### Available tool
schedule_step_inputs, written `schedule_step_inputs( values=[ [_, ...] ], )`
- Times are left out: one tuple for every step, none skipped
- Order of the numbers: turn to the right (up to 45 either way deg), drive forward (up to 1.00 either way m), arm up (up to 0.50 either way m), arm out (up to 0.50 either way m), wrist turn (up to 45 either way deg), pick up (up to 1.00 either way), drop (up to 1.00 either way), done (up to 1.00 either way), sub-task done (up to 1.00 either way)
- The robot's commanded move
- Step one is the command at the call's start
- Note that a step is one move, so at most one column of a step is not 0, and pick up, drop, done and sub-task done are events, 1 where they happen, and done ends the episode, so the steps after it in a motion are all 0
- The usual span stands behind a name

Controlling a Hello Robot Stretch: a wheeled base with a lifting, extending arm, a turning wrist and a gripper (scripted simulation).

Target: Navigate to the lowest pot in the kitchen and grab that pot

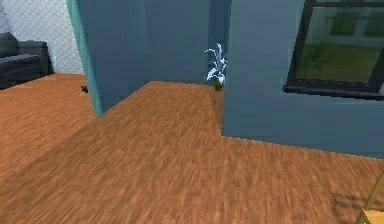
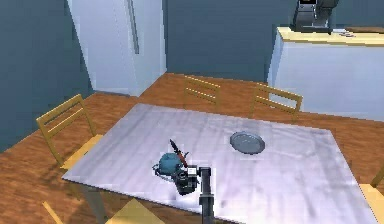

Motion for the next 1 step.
schedule_step_inputs(
  values=[
    [0.0,0.00,0.10,0.00,0.0,0.00,0.00,0.00,0.00]
  ],
)
